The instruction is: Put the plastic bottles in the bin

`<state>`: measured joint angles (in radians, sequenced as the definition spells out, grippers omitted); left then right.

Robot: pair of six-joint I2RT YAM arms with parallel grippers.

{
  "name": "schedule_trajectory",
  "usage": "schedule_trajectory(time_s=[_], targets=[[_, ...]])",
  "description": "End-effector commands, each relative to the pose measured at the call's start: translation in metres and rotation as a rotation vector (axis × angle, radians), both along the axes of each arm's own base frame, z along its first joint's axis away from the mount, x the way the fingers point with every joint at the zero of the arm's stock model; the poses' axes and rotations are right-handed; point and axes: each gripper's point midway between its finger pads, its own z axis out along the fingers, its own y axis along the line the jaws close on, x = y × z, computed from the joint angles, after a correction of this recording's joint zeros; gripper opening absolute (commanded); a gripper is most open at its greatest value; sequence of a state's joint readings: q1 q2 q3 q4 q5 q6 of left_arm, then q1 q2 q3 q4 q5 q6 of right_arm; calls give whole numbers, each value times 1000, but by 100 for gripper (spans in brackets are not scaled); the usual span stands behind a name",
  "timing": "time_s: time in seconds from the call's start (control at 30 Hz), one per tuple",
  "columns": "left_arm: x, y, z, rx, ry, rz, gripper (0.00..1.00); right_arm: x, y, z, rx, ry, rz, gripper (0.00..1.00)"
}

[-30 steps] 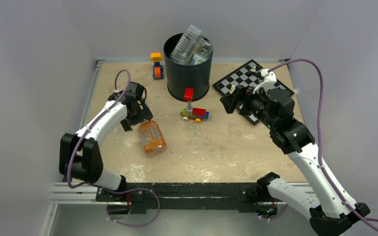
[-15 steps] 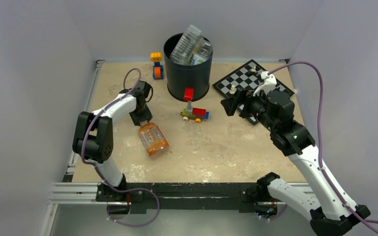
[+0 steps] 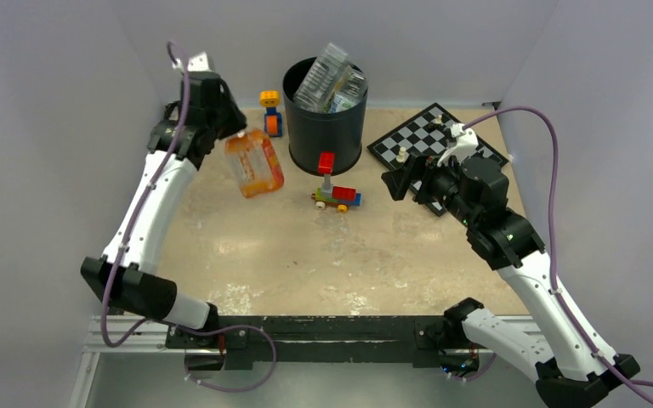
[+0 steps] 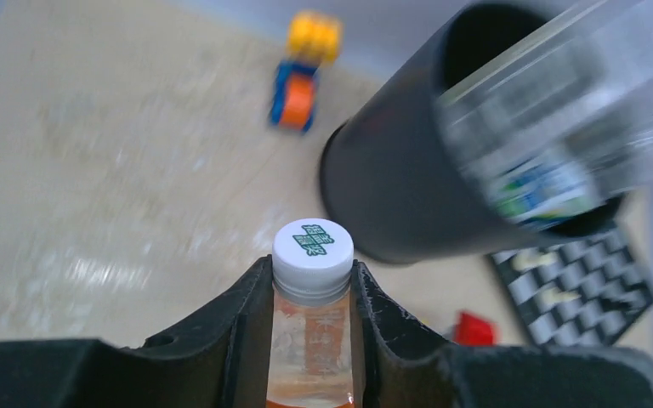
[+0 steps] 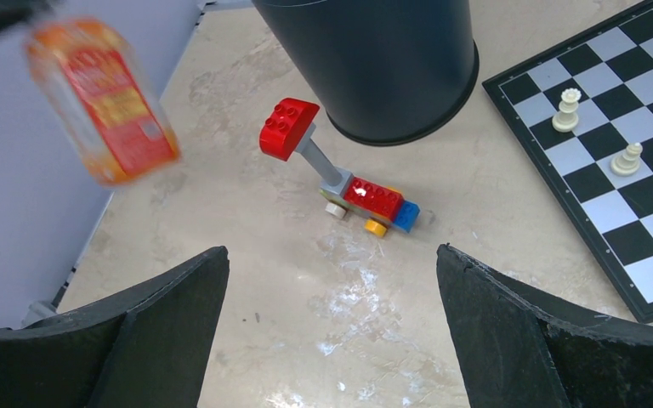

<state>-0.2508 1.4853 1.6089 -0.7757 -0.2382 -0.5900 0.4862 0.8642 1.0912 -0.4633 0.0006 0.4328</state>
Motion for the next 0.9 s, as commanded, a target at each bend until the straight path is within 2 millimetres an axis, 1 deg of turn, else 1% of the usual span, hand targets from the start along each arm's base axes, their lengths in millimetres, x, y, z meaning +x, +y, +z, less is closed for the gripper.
schedule_trajectory(time_s=[0.0,0.07,0.13,0.17,0.23,0.27,0.3,0.37,0.47,0.5,0.53,0.57,0.6,0.63,0.67,0.73,0.87], targets=[[12,-16,167,-84,-509,-118,0,5,0,4,2,-17,-14,96],[18,-22,216,-109,-687,-128,0,6,1,4,3,-16,-14,96],[28,-26,254,-125,-831,-126,0,7,1,3,2,-12,-18,96],[34,-30,268,-146,-892,-125,0,8,2,2,2,-8,-18,96],[47,-45,292,-199,-994,-158,0,9,2,1,0,-2,-21,96],[54,-54,298,-223,-1022,-180,0,10,2,1,-1,0,-23,96],[61,-66,302,-241,-1039,-218,0,11,2,1,0,2,-26,96],[78,-87,303,-243,-1061,-254,0,12,1,0,-1,3,-32,96],[109,-112,280,-207,-1056,-270,0,16,2,-1,-7,9,-41,96],[123,-122,265,-200,-1035,-285,0,17,2,-2,-9,12,-42,96],[133,-129,253,-189,-1018,-297,0,18,3,-3,-11,15,-41,96],[144,-136,237,-175,-987,-306,0,19,3,-3,-12,17,-39,96],[159,-145,210,-150,-935,-326,0,19,4,-4,-11,19,-39,96],[166,-152,191,-128,-890,-344,0,20,4,-4,-12,20,-37,96],[172,-158,169,-103,-838,-368,0,21,5,-4,-12,19,-38,96],[172,-165,133,-69,-758,-399,0,22,5,-4,-15,18,-39,96],[162,-159,85,-15,-614,-408,0,23,6,-6,-17,22,-35,96]])
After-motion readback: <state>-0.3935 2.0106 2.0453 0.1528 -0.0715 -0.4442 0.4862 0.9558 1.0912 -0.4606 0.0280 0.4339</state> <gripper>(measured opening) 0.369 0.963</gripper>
